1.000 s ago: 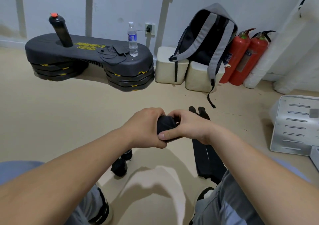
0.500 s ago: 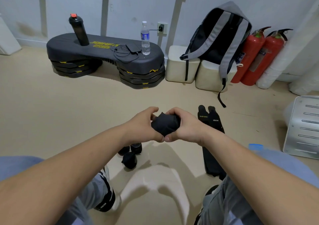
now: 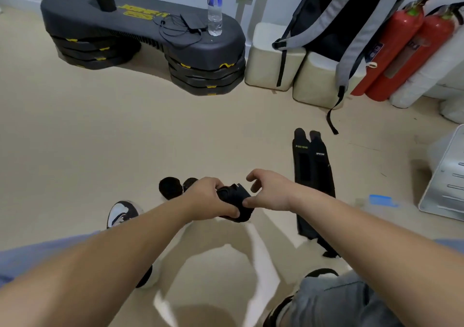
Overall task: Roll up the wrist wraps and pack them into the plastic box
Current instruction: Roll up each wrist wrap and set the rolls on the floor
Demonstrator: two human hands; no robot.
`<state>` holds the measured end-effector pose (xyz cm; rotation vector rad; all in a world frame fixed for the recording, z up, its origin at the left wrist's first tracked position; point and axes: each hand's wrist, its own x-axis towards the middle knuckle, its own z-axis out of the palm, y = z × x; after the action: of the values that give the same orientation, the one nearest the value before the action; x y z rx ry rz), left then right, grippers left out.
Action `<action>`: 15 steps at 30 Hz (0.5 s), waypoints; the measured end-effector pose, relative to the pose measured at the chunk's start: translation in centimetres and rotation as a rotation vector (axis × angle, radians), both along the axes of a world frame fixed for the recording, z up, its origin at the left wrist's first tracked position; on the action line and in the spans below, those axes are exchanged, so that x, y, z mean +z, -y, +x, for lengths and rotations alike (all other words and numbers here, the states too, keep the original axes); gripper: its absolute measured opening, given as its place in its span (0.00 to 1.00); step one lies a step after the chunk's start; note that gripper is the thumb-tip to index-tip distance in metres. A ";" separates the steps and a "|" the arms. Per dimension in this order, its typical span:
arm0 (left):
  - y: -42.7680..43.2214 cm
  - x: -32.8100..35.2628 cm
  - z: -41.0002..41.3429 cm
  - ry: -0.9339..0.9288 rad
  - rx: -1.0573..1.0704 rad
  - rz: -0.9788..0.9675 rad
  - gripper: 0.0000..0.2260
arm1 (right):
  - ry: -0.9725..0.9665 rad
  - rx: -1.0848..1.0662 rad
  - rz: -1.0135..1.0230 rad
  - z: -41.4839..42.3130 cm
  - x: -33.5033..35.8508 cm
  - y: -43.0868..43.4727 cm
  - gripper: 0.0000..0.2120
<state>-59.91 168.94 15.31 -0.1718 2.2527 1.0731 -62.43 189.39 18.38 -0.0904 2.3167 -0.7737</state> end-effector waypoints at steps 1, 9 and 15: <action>0.1 -1.3 -0.1 0.001 0.003 -0.042 0.23 | 0.023 0.014 0.018 -0.5 -1.2 0.6 0.33; 1.6 -10.5 -2.2 0.025 -0.061 -0.403 0.19 | 0.168 0.025 0.120 -2.2 -11.3 3.6 0.24; 2.3 -14.4 -4.0 0.036 -0.130 -0.551 0.23 | 0.204 -0.098 0.059 -2.7 -16.0 4.1 0.15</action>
<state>-63.88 166.62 0.93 -0.2635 2.4377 0.3599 -65.17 185.33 2.34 0.1238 2.1600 -0.7269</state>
